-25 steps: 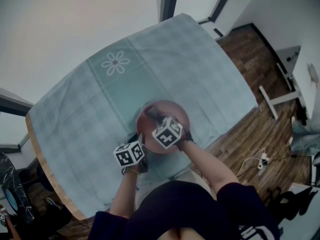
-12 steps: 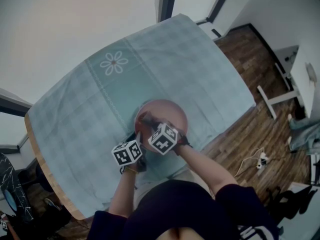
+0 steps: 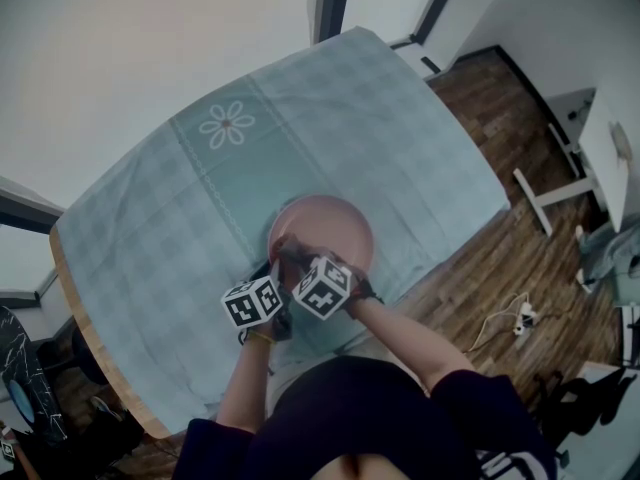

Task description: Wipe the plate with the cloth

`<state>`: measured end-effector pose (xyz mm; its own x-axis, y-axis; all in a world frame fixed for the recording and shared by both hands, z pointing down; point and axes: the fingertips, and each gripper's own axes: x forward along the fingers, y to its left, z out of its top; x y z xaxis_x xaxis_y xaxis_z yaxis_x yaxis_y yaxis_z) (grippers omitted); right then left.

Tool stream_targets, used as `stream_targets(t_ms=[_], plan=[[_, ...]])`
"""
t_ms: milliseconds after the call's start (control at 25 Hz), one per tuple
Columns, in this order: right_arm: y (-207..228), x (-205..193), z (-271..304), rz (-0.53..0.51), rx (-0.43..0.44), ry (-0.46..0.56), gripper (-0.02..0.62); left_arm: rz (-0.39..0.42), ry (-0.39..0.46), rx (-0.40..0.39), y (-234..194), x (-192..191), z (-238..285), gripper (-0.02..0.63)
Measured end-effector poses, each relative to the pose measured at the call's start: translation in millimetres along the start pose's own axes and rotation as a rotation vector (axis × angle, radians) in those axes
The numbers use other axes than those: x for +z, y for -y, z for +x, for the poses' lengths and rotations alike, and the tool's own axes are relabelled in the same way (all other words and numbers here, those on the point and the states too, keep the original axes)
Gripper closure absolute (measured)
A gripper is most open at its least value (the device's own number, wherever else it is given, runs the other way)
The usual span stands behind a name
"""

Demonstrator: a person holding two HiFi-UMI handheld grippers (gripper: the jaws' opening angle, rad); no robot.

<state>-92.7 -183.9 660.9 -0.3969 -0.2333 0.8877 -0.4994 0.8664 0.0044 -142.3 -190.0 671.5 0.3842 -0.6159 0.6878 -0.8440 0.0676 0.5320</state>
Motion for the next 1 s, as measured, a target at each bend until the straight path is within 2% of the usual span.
stream_targets(t_ms=[1000], plan=[[-47.3,-21.0,-16.1,-0.013,0.083,-0.021,0.563,0.013,-0.002,0.004,1.2,0.7,-1.7,0.545]])
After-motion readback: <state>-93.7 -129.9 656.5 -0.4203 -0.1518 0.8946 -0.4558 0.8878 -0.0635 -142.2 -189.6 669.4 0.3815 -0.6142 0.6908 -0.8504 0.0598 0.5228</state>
